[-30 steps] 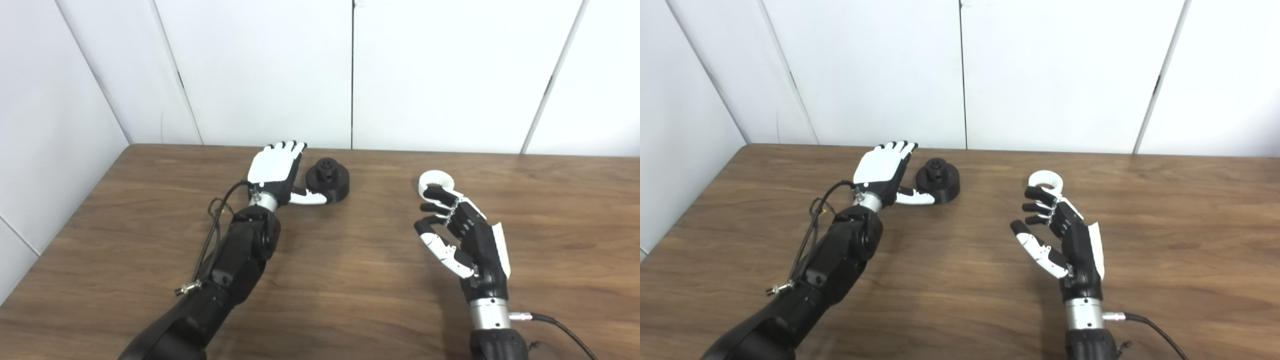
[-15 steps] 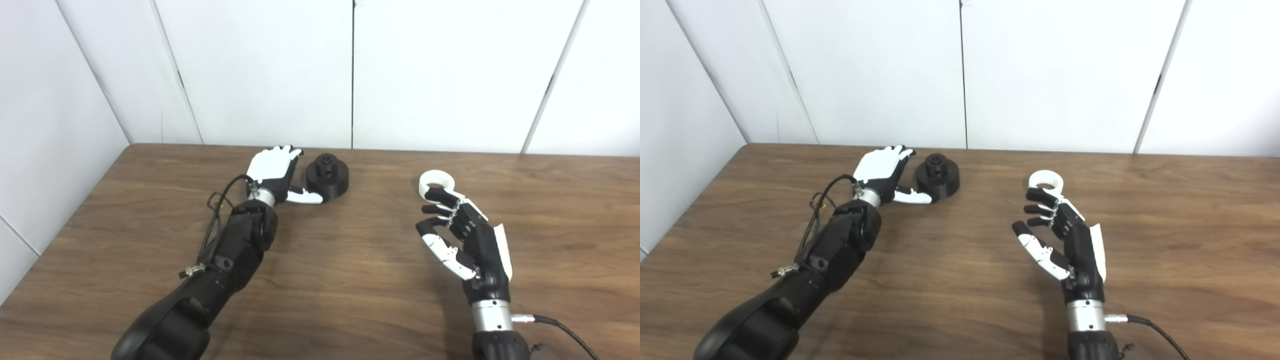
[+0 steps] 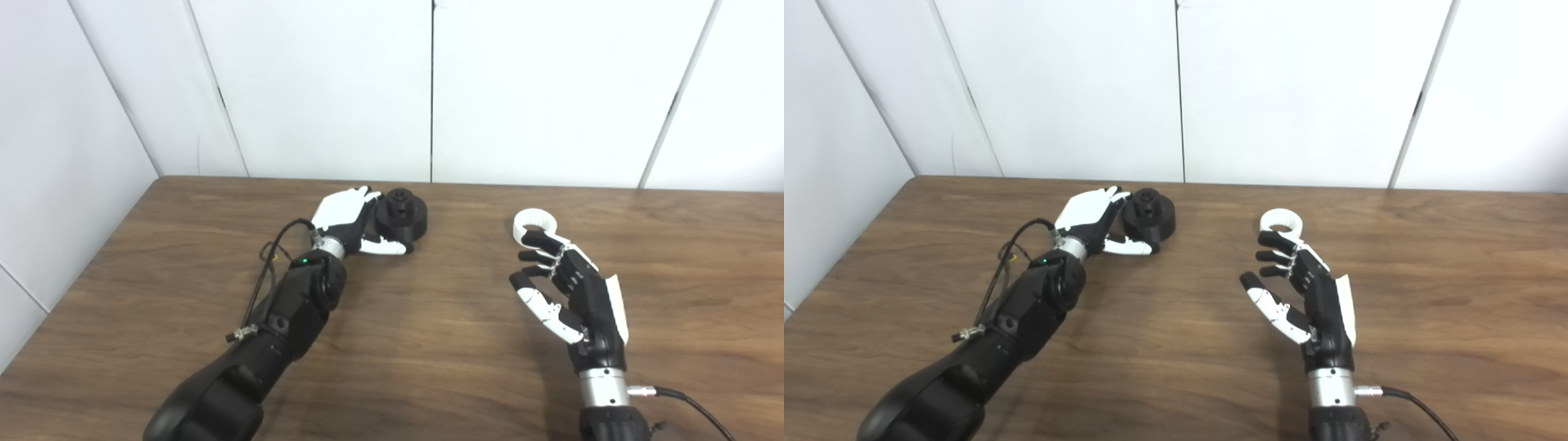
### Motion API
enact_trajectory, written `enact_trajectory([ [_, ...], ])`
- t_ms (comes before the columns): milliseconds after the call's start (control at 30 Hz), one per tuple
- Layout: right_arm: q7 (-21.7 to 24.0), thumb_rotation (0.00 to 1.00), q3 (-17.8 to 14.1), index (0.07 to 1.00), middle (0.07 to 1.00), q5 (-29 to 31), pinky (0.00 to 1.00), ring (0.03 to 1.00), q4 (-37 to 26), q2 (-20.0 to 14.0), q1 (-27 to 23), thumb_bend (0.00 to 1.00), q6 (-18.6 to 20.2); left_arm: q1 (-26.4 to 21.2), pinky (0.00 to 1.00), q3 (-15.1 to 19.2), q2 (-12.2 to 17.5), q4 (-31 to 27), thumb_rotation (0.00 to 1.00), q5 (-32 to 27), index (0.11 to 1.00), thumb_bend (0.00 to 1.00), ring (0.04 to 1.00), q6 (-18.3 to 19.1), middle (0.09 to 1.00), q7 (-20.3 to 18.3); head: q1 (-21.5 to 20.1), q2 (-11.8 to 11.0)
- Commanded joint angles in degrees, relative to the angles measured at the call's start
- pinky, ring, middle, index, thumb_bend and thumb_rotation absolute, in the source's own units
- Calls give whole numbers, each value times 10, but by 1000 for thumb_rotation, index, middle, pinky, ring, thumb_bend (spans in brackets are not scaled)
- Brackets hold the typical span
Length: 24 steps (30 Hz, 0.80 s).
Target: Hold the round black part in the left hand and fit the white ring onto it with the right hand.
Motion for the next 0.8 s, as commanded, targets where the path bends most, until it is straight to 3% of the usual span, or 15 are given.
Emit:
enact_trajectory([
  [0, -4, 340, -6, 712, 737, -5, 570, 668, 8, -6, 17, 628, -4, -35, 1000, -1, 4, -5, 613, -2, 905, 1000, 1000, -14, 1000, 18, 0, 0],
  [267, -4, 334, -6, 715, 741, -5, 574, 670, 6, -4, 18, 630, -5, -35, 1000, -1, 1, -6, 611, -9, 904, 1000, 1000, -16, 1000, 20, -2, 0],
  [500, -3, 331, -5, 714, 741, -7, 571, 665, -2, -4, 22, 624, 0, -55, 986, 63, -31, 79, 386, -74, 758, 954, 1000, -64, 1000, 124, -6, 3],
  [567, -5, 337, -5, 712, 738, -11, 569, 662, -3, -4, 23, 623, -1, -63, 996, 70, -35, 107, 371, -84, 730, 932, 1000, -82, 1000, 146, -6, 5],
  [667, -4, 339, -6, 712, 740, -10, 571, 664, -4, -5, 24, 623, -1, -71, 998, 75, -39, 133, 368, -100, 704, 919, 1000, -104, 1000, 164, -6, 6],
  [767, -3, 353, -6, 713, 740, -11, 572, 663, -7, -6, 25, 625, 2, -73, 987, 95, -46, 140, 336, -137, 690, 900, 1000, -121, 1000, 153, -8, 6],
])
